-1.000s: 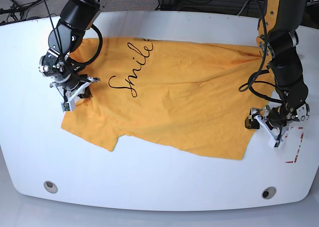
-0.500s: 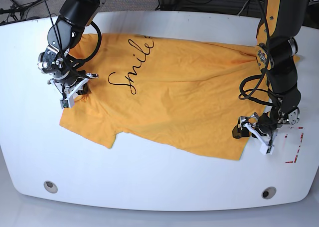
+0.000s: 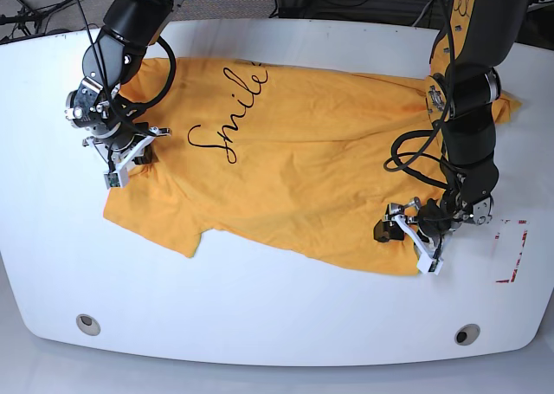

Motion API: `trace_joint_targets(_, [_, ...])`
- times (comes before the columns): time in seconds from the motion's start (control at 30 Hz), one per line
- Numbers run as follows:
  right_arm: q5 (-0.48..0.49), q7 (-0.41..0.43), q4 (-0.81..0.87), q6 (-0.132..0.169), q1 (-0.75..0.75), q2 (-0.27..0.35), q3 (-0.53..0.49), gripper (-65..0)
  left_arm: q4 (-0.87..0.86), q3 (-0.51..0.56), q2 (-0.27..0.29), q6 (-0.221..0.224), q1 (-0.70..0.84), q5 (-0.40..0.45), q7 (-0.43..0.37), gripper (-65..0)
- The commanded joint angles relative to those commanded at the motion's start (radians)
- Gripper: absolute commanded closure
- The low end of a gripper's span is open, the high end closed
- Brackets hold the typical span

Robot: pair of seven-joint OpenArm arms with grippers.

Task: Fold the T-shirt properly
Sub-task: 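Grasp the shirt side edges with both grippers and pull them taut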

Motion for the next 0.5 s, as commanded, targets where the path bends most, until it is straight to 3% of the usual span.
trace_joint_targets(0.1, [0.0,0.0,0.002,0.0,0.0,-0.002,0.0,0.0,0.0,0.0,-0.005,0.0,0.002,0.0,0.0,-22.6])
trace_joint_targets(0.3, [-0.002,0.005,-0.005,0.0,0.006,0.0,0.0,0.0,0.0,0.0,-0.008,0.0,0.008,0.0,0.0,0.0])
trace_joint_targets(0.5, [-0.005,0.005,-0.003,0.0,0.008,0.0,-0.002,0.0,0.002,0.0,-0.017,0.0,0.008,0.002,0.003,0.0])
